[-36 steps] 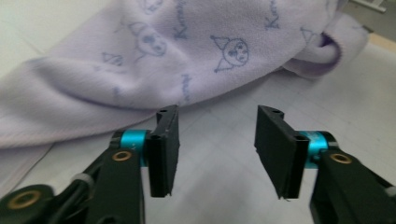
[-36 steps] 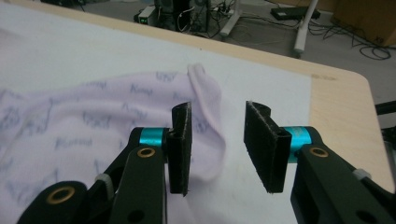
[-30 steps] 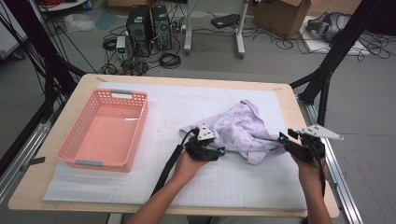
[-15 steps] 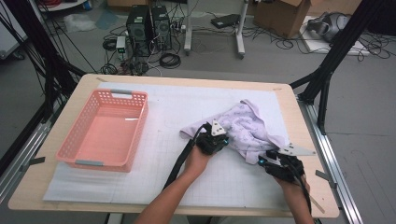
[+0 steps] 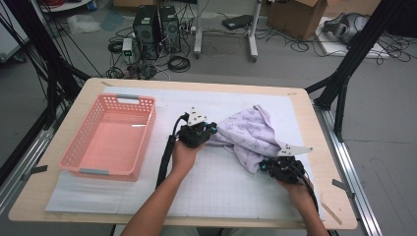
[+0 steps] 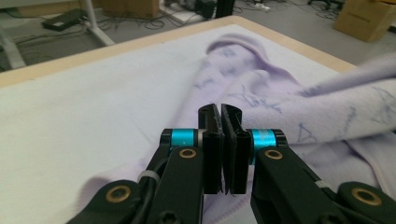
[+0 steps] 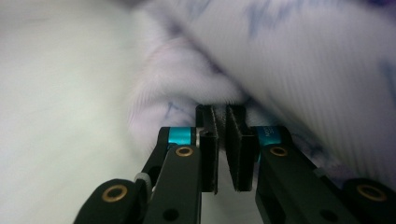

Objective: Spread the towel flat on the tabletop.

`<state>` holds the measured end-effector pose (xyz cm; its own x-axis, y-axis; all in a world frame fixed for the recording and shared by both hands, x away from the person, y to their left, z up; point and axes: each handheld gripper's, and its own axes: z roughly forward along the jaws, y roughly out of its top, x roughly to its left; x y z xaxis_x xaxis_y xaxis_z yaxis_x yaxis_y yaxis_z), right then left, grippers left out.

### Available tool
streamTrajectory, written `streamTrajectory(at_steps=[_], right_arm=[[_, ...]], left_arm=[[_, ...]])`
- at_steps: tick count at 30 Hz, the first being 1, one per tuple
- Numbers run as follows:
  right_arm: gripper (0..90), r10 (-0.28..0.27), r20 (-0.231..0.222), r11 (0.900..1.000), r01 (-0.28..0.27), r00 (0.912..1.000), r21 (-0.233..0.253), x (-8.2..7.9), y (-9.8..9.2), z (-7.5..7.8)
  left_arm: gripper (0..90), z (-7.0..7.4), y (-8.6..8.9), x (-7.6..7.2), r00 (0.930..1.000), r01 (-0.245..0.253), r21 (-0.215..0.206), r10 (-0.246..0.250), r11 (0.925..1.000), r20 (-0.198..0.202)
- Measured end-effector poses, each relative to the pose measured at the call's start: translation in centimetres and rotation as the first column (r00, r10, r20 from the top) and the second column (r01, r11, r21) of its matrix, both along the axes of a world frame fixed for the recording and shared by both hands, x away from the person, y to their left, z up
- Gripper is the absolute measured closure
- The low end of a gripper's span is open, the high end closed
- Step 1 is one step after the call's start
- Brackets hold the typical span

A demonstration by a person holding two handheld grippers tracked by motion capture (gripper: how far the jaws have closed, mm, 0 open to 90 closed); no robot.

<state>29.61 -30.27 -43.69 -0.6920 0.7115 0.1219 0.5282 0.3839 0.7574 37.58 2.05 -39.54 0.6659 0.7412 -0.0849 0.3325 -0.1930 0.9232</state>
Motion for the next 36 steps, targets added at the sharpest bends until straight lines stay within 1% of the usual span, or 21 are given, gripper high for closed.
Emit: streamTrajectory(at_steps=[4,7,8,10,12,14,15,16,18,19,20,22,24,25,26,27,29,32,34,35,36], right_arm=[[84.9,0.121,-0.03,0.992,-0.12,0.9922,0.032,-1.4,0.5,0.6],[84.9,0.233,-0.038,0.972,-0.231,0.9718,0.051,-3.0,0.9,1.3],[85.0,0.29,-0.043,0.955,-0.286,0.9562,0.074,-3.9,0.7,1.8],[85.0,0.334,-0.038,0.938,-0.329,0.9417,0.107,-4.6,0.3,2.4],[85.0,0.352,-0.027,0.927,-0.344,0.9358,0.145,-5.1,-0.3,2.9],[84.2,0.332,-0.001,0.929,-0.326,0.9434,0.175,-5.0,-0.8,3.2],[80.3,0.303,0.01,0.937,-0.3,0.9528,0.18,-4.8,-1.0,3.3],[74.8,0.256,0.016,0.945,-0.254,0.9665,0.206,-4.6,-1.2,3.3],[67.5,0.163,0.041,0.95,-0.168,0.9858,0.265,-4.1,-1.8,3.5],[66.8,0.098,0.069,0.96,-0.113,0.9928,0.257,-3.9,-2.0,3.7],[61.9,0.022,0.101,0.975,-0.044,0.9946,0.219,-3.7,-2.1,3.9],[53.7,-0.094,0.129,0.989,0.077,0.9872,0.128,-2.9,-2.0,4.0],[46.3,-0.152,0.13,0.986,0.142,0.9798,0.087,-1.9,-1.4,3.5],[46.3,-0.152,0.13,0.986,0.142,0.9798,0.087,-1.9,-1.4,3.5],[58.7,-0.153,0.082,0.986,0.146,0.9849,0.078,-0.8,-0.7,2.8],[78.7,-0.126,0.06,0.991,0.122,0.9902,0.062,-0.3,-0.3,2.6],[85.0,-0.12,0.071,0.989,0.113,0.9902,0.095,0.4,-0.3,2.7],[85.8,-0.23,0.127,0.965,0.21,0.9648,0.157,1.5,-1.4,4.0],[85.9,-0.301,0.196,0.951,0.278,0.9332,0.136,2.3,-1.7,5.1],[85.9,-0.301,0.196,0.951,0.278,0.9332,0.136,2.3,-1.7,5.1],[85.9,-0.382,0.245,0.924,0.362,0.8911,0.123,3.3,-2.2,5.9]], left_arm=[[87.2,0.5,1.3,0.5,0.9992,-0.039,-0.002,0.039,0.9992,0.001],[87.2,0.6,1.8,0.9,0.9978,-0.067,-0.001,0.067,0.9978,0.0],[87.2,0.6,2.0,1.0,0.9971,-0.076,0.001,0.076,0.9971,0.0],[87.3,0.7,2.4,1.3,0.9948,-0.101,0.001,0.101,0.9949,0.006],[87.3,0.9,2.8,1.6,0.9923,-0.123,0.002,0.123,0.9924,0.013],[87.3,0.8,2.4,1.8,0.9911,-0.132,0.025,0.132,0.9909,0.02],[87.2,0.8,2.4,1.8,0.9911,-0.132,0.025,0.132,0.9909,0.02],[86.7,0.7,2.2,1.9,0.9914,-0.13,0.037,0.129,0.9908,0.019],[85.6,0.3,1.8,2.0,0.994,-0.11,0.051,0.11,0.9927,0.005],[85.7,0.1,1.6,2.0,0.995,-0.099,0.065,0.099,0.9929,0.004],[85.9,0.1,1.6,2.0,0.995,-0.099,0.065,0.099,0.9929,0.004],[86.3,0.1,1.5,2.0,0.9948,-0.101,0.061,0.101,0.993,0.011],[86.5,0.2,1.6,2.0,0.9941,-0.108,0.063,0.108,0.9921,0.015],[86.5,0.2,1.8,2.1,0.9936,-0.112,0.065,0.112,0.9915,0.012],[86.6,0.2,1.9,2.1,0.9926,-0.121,0.06,0.121,0.9908,0.014],[86.8,0.2,2.1,2.2,0.9912,-0.132,0.053,0.132,0.9898,0.014],[87.0,0.4,2.7,2.3,0.9862,-0.165,0.041,0.164,0.9855,0.023],[87.0,0.3,3.7,2.8,0.9791,-0.203,0.025,0.203,0.9788,0.011],[87.0,-0.3,3.5,3.2,0.9769,-0.214,0.068,0.214,0.9745,0.007],[87.0,-0.5,3.3,3.3,0.9764,-0.216,0.084,0.216,0.9729,0.006],[86.1,-0.7,3.2,3.4,0.9755,-0.219,0.081,0.22,0.9723,0.0]])
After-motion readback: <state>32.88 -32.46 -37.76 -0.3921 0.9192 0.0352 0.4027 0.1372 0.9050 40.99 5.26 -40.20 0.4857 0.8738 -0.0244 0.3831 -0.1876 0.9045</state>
